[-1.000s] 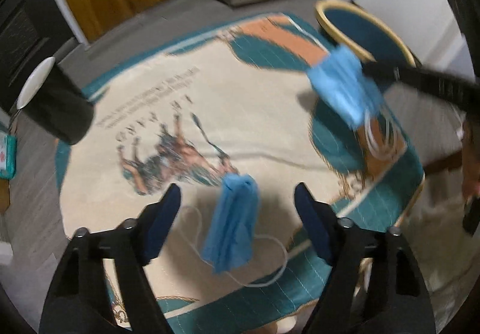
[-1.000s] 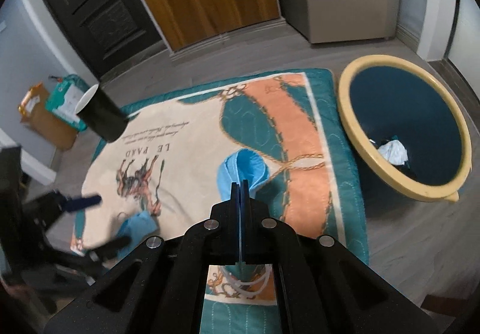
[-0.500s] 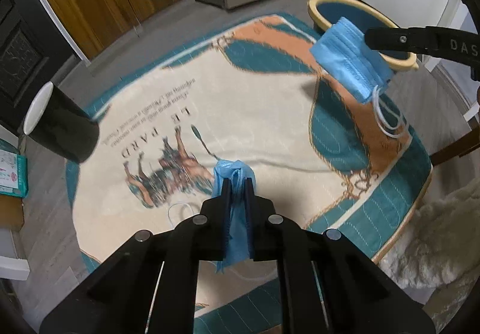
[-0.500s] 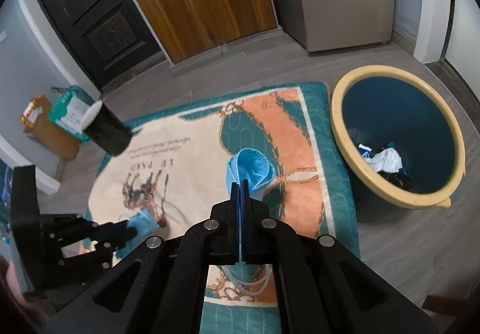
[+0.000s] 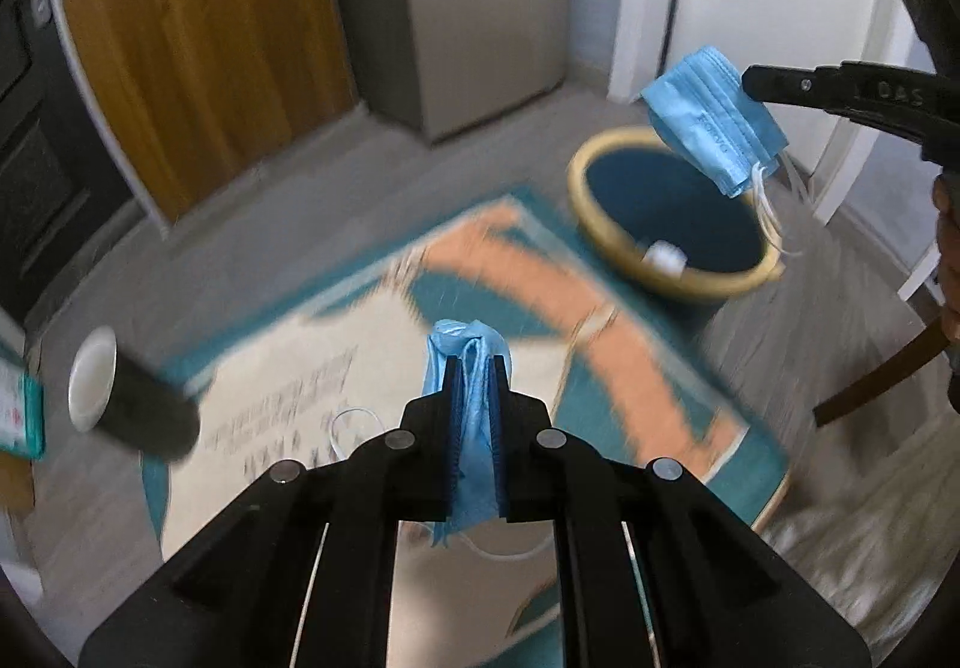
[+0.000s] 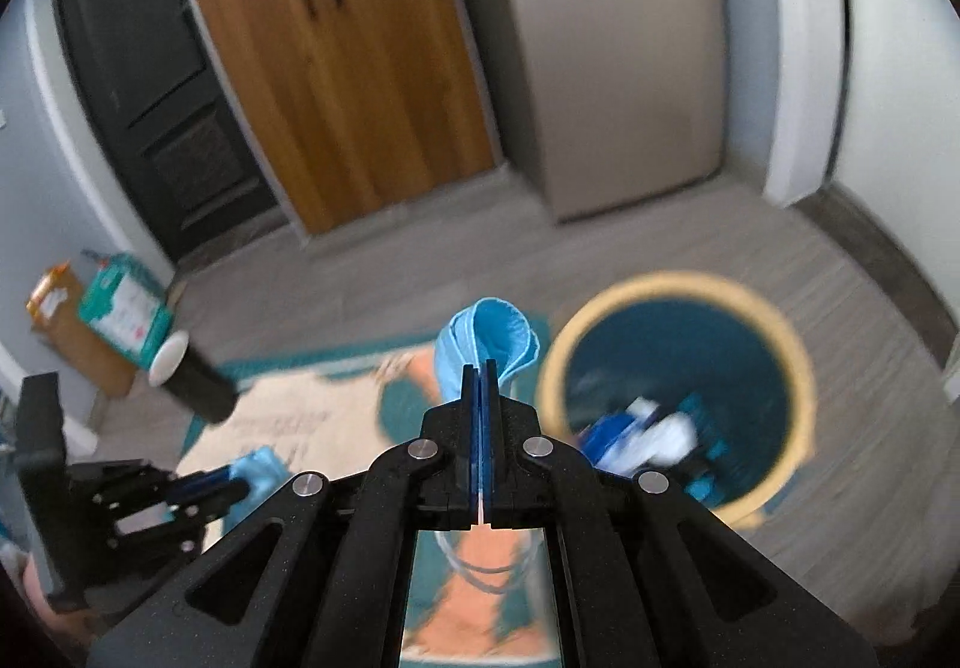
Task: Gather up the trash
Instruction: 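Carry both blue masks over the bin and release them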
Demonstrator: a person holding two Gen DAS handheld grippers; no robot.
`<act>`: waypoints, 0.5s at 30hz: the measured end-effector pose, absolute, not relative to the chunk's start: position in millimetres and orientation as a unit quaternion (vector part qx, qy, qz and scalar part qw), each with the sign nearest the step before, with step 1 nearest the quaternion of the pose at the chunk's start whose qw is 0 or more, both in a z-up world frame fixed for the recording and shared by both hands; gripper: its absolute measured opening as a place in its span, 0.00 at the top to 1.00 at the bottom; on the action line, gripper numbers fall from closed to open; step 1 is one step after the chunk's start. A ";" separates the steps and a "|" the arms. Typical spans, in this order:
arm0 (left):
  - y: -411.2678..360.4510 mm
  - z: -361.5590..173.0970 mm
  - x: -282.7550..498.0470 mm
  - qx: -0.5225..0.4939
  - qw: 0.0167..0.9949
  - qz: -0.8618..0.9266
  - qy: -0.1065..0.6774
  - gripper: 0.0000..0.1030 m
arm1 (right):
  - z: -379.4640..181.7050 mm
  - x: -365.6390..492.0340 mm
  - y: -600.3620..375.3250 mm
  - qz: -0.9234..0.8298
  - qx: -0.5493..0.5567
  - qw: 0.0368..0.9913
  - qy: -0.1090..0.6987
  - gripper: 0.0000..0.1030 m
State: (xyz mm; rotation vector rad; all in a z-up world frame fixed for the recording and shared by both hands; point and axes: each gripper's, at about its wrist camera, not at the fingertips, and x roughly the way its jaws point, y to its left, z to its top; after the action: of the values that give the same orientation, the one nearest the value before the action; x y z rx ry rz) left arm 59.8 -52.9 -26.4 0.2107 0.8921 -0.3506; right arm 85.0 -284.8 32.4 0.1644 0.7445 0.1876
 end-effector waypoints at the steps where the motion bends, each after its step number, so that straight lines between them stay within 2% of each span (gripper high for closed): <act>1: -58.7 -18.5 65.6 0.092 0.885 -0.177 0.421 0.92 | 37.2 86.1 -293.1 0.084 0.083 0.927 0.357 0.99; 7: -106.9 3.6 102.3 0.077 0.889 -0.224 0.393 0.92 | 45.0 96.2 -359.2 0.034 0.104 0.932 0.345 0.99; 15: -198.2 -26.6 148.4 0.084 0.870 -0.291 0.389 0.92 | -19.3 122.8 -402.2 -0.004 0.121 0.900 0.418 0.98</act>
State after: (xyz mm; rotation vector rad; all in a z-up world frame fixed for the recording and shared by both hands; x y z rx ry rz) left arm 148.4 -198.2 -26.6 0.1767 0.8136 -0.6084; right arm 122.8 -402.2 -19.3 0.2513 0.8653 -0.0088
